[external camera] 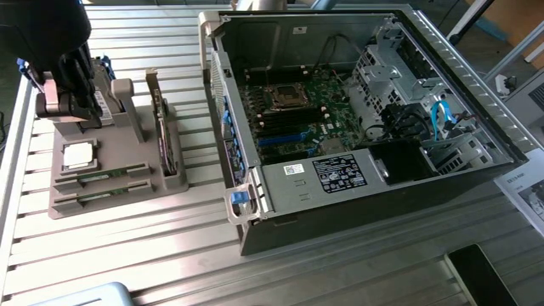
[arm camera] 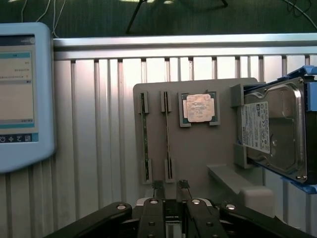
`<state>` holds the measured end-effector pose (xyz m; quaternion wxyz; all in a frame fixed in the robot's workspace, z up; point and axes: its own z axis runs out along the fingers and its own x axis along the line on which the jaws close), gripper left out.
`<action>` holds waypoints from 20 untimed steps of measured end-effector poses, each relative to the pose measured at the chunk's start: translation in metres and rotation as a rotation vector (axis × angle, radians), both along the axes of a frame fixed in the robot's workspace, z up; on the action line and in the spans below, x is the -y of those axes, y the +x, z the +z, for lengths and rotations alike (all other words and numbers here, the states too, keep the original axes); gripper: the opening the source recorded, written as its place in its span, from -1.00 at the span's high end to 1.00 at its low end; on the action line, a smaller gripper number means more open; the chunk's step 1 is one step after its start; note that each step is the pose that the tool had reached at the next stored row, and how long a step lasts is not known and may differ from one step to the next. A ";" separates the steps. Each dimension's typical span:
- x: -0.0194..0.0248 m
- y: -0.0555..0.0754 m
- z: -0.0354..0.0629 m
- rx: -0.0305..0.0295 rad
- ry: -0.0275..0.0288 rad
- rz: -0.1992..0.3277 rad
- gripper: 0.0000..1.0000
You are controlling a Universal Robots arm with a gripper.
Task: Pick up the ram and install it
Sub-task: 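Pick up the ram and move it above insertion slot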
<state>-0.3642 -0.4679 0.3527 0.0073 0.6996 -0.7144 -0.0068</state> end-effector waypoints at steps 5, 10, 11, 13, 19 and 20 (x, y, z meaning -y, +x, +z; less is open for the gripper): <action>0.0028 0.000 -0.0028 0.0000 0.0000 0.000 0.52; 0.0072 0.000 -0.0064 0.0001 0.0001 0.000 0.52; 0.0077 0.000 -0.0077 0.0000 0.0000 0.000 0.52; 0.0092 0.000 -0.0125 0.0000 0.0000 0.000 0.52; 0.0130 0.000 -0.0243 0.0000 0.0000 0.000 0.52; 0.0136 0.000 -0.0263 -0.0001 -0.0001 0.000 0.52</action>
